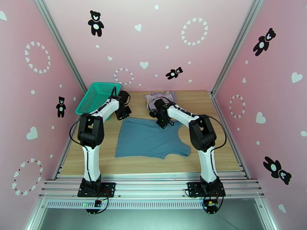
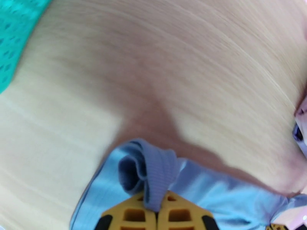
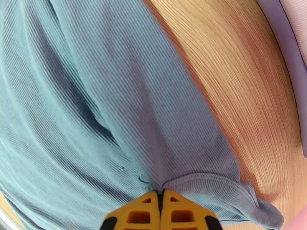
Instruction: Fold and stack the mixed laundry pile
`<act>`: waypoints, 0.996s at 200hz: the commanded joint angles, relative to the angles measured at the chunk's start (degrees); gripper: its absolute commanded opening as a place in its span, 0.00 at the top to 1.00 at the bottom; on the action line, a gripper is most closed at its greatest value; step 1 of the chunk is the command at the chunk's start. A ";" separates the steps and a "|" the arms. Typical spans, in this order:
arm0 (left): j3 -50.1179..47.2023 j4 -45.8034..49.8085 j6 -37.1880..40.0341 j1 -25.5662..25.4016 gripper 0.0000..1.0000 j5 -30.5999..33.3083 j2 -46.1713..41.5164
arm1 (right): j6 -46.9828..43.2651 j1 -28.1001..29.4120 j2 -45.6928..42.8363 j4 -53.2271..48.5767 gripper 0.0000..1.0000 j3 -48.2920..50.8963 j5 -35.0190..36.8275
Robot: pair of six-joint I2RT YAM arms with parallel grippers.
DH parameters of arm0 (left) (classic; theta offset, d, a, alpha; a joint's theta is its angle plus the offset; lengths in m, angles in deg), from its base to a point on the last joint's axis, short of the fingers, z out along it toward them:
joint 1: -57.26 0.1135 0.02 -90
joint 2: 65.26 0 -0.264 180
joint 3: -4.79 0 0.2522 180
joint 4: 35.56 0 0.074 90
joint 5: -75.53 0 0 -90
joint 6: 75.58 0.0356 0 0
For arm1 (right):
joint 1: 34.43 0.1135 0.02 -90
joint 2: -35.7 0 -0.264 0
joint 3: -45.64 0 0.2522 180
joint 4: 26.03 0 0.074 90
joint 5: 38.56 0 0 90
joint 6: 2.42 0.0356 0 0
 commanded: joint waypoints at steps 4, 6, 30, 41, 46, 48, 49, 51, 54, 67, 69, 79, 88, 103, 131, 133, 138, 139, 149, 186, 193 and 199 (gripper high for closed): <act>-3.27 0.71 0.22 -0.31 1.00 2.11 -5.04 | -0.46 0.25 -3.42 -1.83 1.00 0.33 0.04; -3.48 0.64 0.24 -0.31 1.00 2.09 -5.30 | -0.44 0.21 -3.50 -1.85 1.00 0.42 0.06; -6.53 -0.18 -0.09 -0.48 1.00 1.99 -7.32 | -0.42 0.32 -4.85 -1.48 1.00 1.40 -0.04; -7.78 -0.62 -0.21 -0.57 1.00 1.71 -7.95 | -0.35 0.29 -5.42 -1.48 1.00 1.74 -0.08; -8.39 -0.87 -0.29 -0.65 1.00 1.60 -8.17 | -0.36 0.31 -5.62 -1.48 1.00 1.92 -0.17; -8.58 -1.01 -0.30 -0.70 1.00 1.53 -8.24 | -0.35 0.29 -5.70 -1.43 1.00 1.98 -0.19; -8.67 -1.05 -0.30 -0.72 1.00 1.52 -8.32 | -0.35 0.29 -5.73 -1.41 1.00 2.00 -0.19; -8.89 -1.16 -0.37 -0.76 1.00 1.40 -8.34 | -0.35 0.29 -5.82 -1.39 1.00 2.02 -0.19; -9.19 -1.22 -0.38 -0.75 1.00 1.34 -8.43 | -0.35 0.29 -5.96 -1.39 1.00 2.14 -0.27; -10.26 -1.59 -0.48 -1.05 1.00 1.26 -8.74 | -0.35 0.28 -6.35 -1.70 1.00 2.27 -0.62; -10.43 -1.65 -0.50 -1.09 1.00 1.22 -8.80 | -0.35 0.33 -6.41 -1.73 1.00 2.29 -0.63; -11.14 -1.87 -0.56 -1.35 1.00 1.20 -8.98 | -0.43 0.38 -6.55 -2.07 1.00 2.37 -0.72; -11.74 -2.13 -0.66 -1.54 1.00 1.07 -9.01 | -0.44 0.38 -6.76 -2.57 1.00 2.51 -1.00; -12.81 -2.49 -0.79 -1.89 1.00 1.08 -9.20 | -0.52 0.38 -7.05 -3.29 1.00 3.06 -1.61; -15.18 -3.11 -1.09 -2.41 1.00 1.13 -10.23 | -0.02 0.46 -8.26 -3.70 1.00 5.67 -3.31; -15.28 -3.15 -1.09 -2.48 1.00 1.19 -10.25 | 0.04 0.46 -8.36 -3.68 1.00 5.90 -3.52; -15.62 -3.19 -1.09 -2.56 1.00 1.15 -10.46 | 0.21 0.54 -8.67 -3.67 1.00 6.42 -3.98; -15.71 -3.19 -1.10 -2.58 1.00 1.15 -10.49 | 0.24 0.55 -8.71 -3.67 1.00 6.51 -4.06; -16.38 -3.26 -1.12 -2.72 1.00 1.27 -10.84 | 0.57 0.80 -9.13 -3.65 1.00 7.63 -4.81; -19.75 -3.85 -1.26 -2.91 0.81 1.68 -11.95 | 2.19 1.34 -9.04 -2.96 0.94 10.61 -5.14; -20.23 -3.98 -1.27 -2.94 0.72 1.74 -12.16 | 2.66 1.39 -8.85 -2.62 0.83 10.94 -4.66; -20.51 -4.07 -1.27 -2.91 0.62 1.84 -12.23 | 3.01 1.34 -8.76 -2.38 0.76 10.99 -4.18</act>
